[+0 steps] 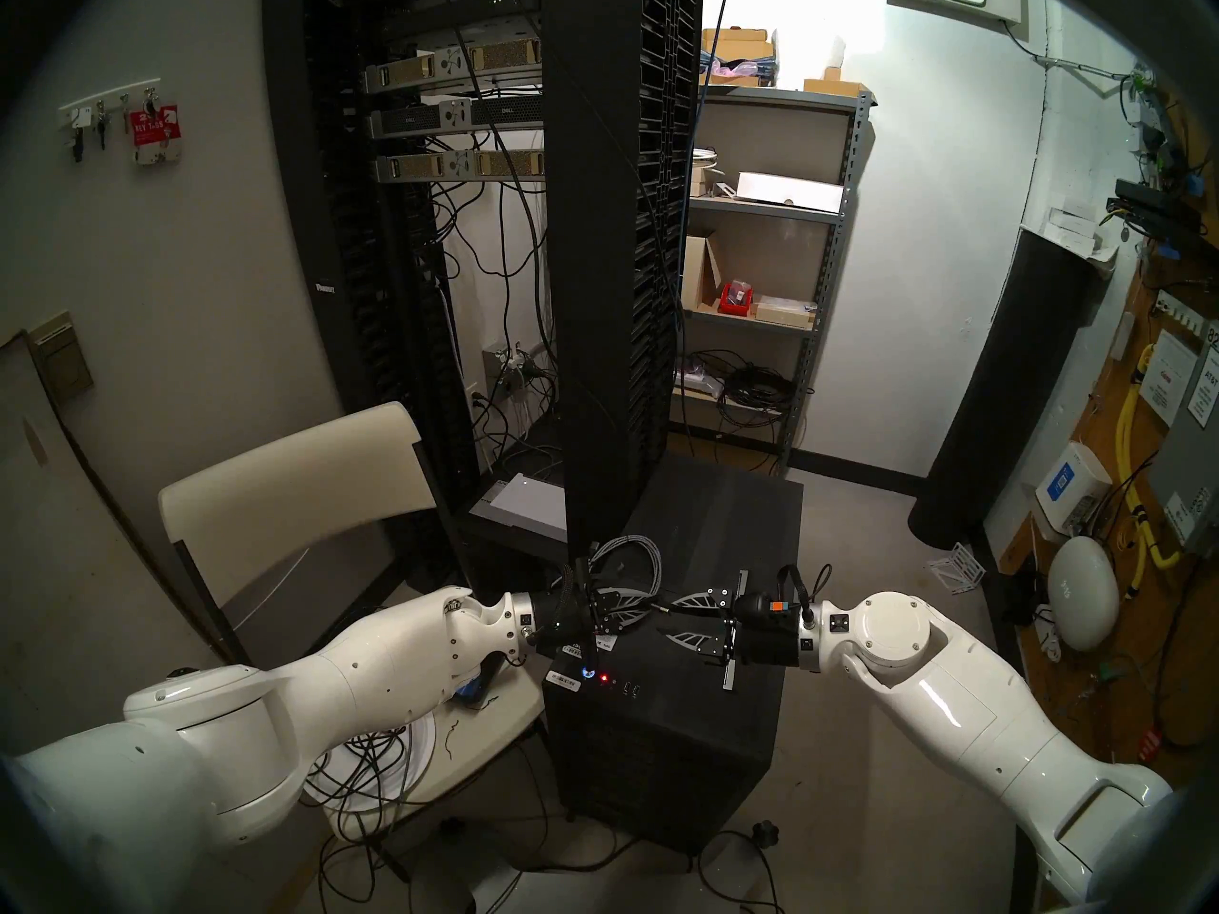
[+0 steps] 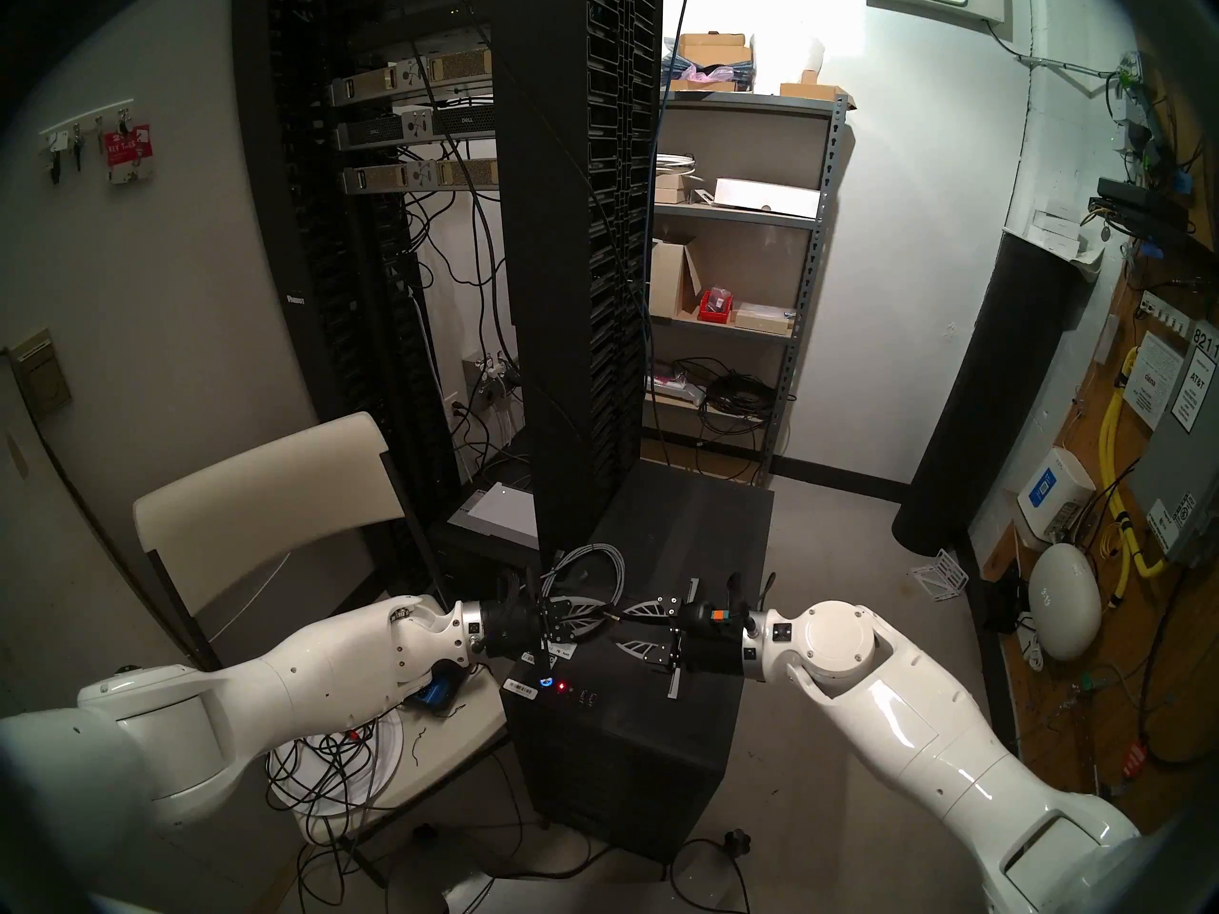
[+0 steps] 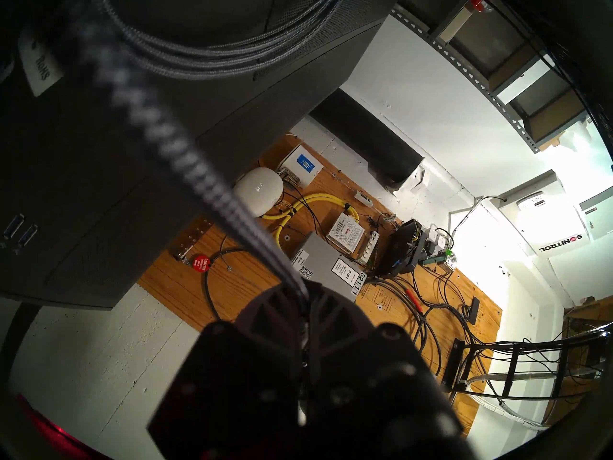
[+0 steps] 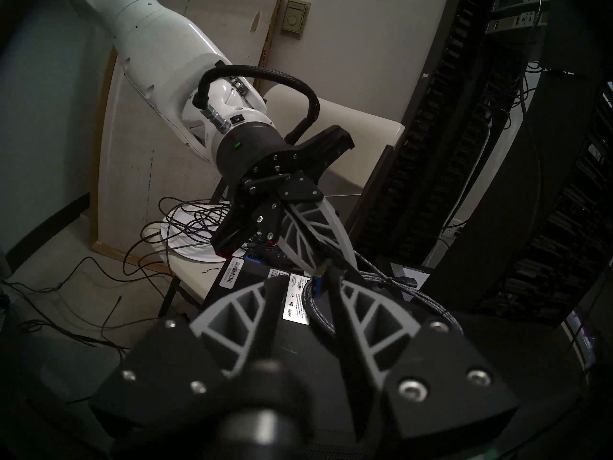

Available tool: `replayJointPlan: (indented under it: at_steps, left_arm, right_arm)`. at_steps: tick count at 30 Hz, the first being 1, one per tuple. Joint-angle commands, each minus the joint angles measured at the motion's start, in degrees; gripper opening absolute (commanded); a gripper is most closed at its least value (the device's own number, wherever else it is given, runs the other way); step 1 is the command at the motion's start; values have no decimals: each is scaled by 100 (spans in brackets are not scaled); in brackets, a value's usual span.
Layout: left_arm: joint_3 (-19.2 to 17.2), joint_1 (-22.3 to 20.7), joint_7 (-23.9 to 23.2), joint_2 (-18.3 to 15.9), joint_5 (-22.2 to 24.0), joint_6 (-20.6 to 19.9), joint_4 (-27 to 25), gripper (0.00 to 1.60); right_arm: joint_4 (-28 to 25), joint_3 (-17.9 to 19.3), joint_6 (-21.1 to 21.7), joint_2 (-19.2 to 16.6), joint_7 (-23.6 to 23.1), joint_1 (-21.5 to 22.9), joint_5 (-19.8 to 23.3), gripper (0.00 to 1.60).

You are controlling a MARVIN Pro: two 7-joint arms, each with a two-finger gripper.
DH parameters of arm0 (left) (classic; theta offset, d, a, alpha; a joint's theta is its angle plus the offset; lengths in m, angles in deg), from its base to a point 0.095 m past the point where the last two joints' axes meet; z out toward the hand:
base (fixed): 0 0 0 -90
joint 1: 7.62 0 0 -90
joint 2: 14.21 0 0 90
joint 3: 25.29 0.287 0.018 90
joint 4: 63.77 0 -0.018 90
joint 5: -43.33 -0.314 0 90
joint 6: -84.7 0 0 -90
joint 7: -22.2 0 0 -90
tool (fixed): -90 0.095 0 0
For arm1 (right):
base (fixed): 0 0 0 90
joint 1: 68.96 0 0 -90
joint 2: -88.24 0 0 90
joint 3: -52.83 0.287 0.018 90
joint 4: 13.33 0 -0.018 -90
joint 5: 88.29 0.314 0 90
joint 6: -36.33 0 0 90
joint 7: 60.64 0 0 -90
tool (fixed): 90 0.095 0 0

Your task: Insert the cable into the workstation's USB slot

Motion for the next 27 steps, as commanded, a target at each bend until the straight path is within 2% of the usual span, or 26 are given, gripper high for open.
replayJointPlan:
  at_steps: [1,4,18,25,27]
  left_arm:
    - [-81,-182,-68,-18,41,-6,3,0]
    - [-61,-198,-54,-25,41,-6,10,0]
    - [214,-253,8,-156,26,-6,-137,0]
    - [491,-446,6,-256,-373,-6,-297,0]
    - [607,-549,-44,-272,-649,-6,-352,0]
  right_arm:
    - [-184,93,4,-150,-67,-118,137,115]
    - [-224,152,9,-207,-88,-157,174,119]
    - [-212,374,13,-295,-68,-302,308,110]
    - [-181,394,10,-264,-50,-312,331,110]
    - [-167,387,12,-246,-48,-299,338,110]
